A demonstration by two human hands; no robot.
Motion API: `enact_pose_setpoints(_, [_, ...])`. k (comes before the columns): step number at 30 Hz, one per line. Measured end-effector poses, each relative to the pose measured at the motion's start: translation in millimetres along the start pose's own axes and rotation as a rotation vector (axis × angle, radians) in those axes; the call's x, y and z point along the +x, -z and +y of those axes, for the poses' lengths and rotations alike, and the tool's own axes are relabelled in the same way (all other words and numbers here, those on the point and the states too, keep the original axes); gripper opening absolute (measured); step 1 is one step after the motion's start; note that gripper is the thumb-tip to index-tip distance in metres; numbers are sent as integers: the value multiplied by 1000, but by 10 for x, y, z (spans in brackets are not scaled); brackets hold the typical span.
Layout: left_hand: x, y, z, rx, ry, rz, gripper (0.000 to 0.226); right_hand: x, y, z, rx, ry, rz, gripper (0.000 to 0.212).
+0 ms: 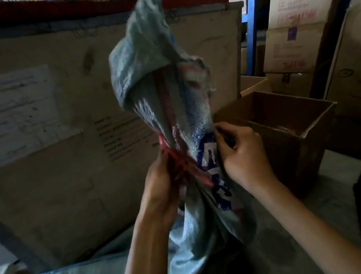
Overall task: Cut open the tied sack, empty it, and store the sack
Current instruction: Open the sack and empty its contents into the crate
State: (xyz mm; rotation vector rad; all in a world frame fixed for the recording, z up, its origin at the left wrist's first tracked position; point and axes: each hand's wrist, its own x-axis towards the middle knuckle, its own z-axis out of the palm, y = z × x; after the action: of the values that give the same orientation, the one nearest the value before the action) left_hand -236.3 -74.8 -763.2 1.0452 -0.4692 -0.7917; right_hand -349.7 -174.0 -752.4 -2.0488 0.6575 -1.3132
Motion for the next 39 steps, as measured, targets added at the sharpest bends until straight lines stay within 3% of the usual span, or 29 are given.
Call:
enact_pose_setpoints(3, [2, 31, 24, -23, -90, 83, 29, 47, 44, 36, -186, 63, 12, 22])
enact_pose_setpoints(6, [70, 210, 122, -180, -185, 229, 35, 154, 274, 187, -262, -42, 112, 24])
enact_pose_setpoints(8, [110, 345, 148, -67, -312, 347, 23, 201, 410, 313, -296, -141, 133, 27])
enact_pose_setpoints(11, [137, 398, 84, 205, -497, 382, 30, 225, 470, 434, -303, -329, 41, 29])
enact_pose_setpoints(13, [136, 394, 76, 225, -495, 330, 25, 210, 476, 430, -258, -387, 109, 31])
enact_pose_setpoints(15, [137, 406, 79, 173, -433, 206, 18, 167, 476, 374, -145, -329, 158, 27])
enact_pose_setpoints(16, [120, 400, 79, 131, -412, 108, 21, 151, 463, 301, -34, -331, 76, 27])
enact_pose_setpoints(19, [68, 337, 28, 158, -374, -225, 38, 195, 373, 113, 402, -504, -345, 55])
enact_pose_setpoints(21, [55, 308, -11, 279, -383, -319, 33, 272, 304, 112, 466, -549, -376, 49])
enact_pose_setpoints(22, [64, 307, -12, 356, -411, -284, 29, 304, 275, 134, 436, -530, -296, 38])
enact_pose_setpoints(24, [114, 330, -9, 485, -495, -57, 23, 350, 271, 219, 295, -389, -129, 15])
enact_pose_setpoints(27, [191, 504, 31, 471, -594, 396, 19, 372, 496, 373, 179, -243, 93, 18])
enact_pose_setpoints(29, [259, 691, 77, 330, -553, 495, 22, 358, 706, 475, 189, -267, 198, 18])
enact_pose_setpoints(34, [331, 686, -3, 214, -280, 375, 12, 139, 825, 557, 299, -525, -5, 19])
enact_pose_setpoints(36, [311, 582, -27, 77, -126, 263, 27, 106, 835, 506, 496, -647, -122, 28])
enact_pose_setpoints(39, [272, 523, -83, 207, -188, 203, 31, 61, 845, 489, 614, -497, -382, 34])
